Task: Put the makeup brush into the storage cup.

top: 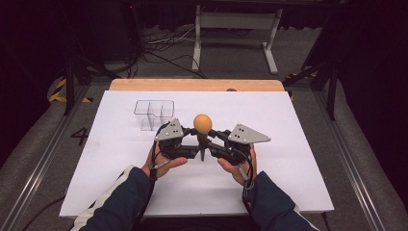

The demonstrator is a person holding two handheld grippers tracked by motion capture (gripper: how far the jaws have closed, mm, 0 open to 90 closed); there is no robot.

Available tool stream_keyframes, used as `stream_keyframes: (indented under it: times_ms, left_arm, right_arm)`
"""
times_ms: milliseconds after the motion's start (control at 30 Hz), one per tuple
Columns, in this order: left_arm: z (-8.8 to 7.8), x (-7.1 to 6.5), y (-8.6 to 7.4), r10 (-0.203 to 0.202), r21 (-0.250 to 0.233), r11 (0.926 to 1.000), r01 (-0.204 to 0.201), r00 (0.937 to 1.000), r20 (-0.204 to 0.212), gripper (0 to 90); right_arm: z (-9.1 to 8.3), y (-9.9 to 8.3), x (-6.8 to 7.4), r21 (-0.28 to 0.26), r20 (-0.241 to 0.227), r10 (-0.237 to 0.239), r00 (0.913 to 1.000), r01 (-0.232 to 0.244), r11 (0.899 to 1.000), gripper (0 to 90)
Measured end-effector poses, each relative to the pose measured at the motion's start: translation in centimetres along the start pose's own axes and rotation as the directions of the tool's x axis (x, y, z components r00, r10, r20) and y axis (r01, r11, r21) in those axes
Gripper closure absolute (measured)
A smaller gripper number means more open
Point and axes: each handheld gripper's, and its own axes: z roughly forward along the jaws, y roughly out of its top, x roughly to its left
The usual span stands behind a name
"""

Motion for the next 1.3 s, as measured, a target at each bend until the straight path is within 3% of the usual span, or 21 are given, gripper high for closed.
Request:
stream_keyframes:
  times_ms: [767, 1000, 1300]
  left_arm:
    - [0.08, -0.31, -0.08, 0.024, 0.037, 0.9990, -0.026, 0.9992, 0.031, 68.2]
    - [0.09, -0.38, -0.04, 0.044, 0.049, 0.9978, -0.046, 0.9987, 0.024, 69.7]
    - [0.09, -0.29, -0.13, 0.032, 0.055, 0.9979, -0.033, 0.9993, 0.020, 69.9]
  right_arm:
    - [0.42, -0.27, 0.26, 0.036, 0.009, -0.015, 0.9999, 0.014, 0.999, 66.6]
    - [0.49, -0.31, 0.33, 0.038, 0.006, -0.018, 0.9998, 0.018, 0.999, 66.5]
    - [0.66, -0.38, 0.39, 0.048, 0.001, -0.019, 0.9998, 0.019, 0.999, 63.8]
